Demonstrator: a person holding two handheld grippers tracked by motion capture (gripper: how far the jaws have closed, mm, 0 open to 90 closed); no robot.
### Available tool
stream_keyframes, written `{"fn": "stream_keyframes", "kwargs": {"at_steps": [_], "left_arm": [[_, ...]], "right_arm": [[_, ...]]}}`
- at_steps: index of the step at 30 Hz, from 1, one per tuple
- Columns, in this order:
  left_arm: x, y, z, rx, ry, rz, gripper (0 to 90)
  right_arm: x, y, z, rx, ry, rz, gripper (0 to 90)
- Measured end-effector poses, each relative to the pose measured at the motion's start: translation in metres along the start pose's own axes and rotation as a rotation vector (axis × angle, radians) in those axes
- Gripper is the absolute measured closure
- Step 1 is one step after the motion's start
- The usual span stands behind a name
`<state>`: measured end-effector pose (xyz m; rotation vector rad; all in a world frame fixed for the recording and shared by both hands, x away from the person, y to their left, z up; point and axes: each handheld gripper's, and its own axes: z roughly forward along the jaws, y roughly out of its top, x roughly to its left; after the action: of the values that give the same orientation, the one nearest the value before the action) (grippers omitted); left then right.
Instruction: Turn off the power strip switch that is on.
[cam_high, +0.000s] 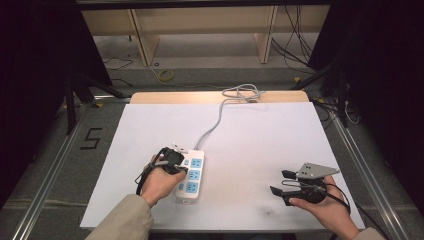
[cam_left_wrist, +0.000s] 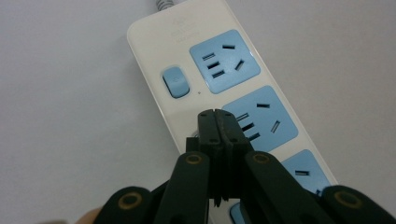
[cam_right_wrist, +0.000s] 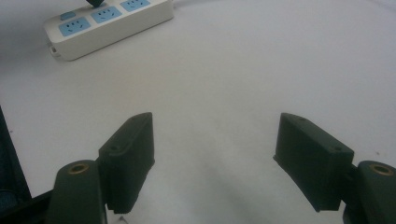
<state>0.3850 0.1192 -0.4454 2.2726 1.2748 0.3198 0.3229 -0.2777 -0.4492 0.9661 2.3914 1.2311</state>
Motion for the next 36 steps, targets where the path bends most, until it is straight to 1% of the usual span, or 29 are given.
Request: {"fn": "stream_keyframes", "kwargs": {"at_steps": [2,12,14,15,25,28,32,36], "left_arm": [[0.0,0.0002,0.0,0.003,0.001,0.005,89.8],[-0.0012,0.0017,0.0006,0.011,0.006,0.003,89.9],[-0.0012,0.0023,0.0004,0.019,0.01,0.013,90.0],[-0.0008,0.0028,0.0006,0.022,0.007,0.005,90.0],[0.0,0.0065,0.0012,0.049,0.005,0.0,90.0],[0.0004,0.0076,0.0022,0.046,0.002,-0.009,90.0],[0.0003,0.0086,0.0023,0.053,0.005,-0.003,90.0],[0.001,0.0088,0.0022,0.056,0.001,-0.01,90.0]], "right_arm": [[0.0001,0.0,-0.0001,0.0,0.001,0.0,28.5],[0.0005,-0.0004,0.0006,0.006,0.0,0.002,28.7],[0.0005,-0.0005,0.0005,0.006,0.001,0.002,28.7],[0.0004,-0.0005,0.0005,0.006,0.001,0.002,28.7],[0.0008,-0.0006,0.0002,0.006,0.002,0.0,28.8],[0.0006,-0.0007,0.0003,0.006,0.001,0.001,28.8],[0.001,-0.0008,0.0,0.007,0.004,0.001,28.8],[0.0008,-0.0008,-0.0001,0.005,0.002,0.0,28.8]]}}
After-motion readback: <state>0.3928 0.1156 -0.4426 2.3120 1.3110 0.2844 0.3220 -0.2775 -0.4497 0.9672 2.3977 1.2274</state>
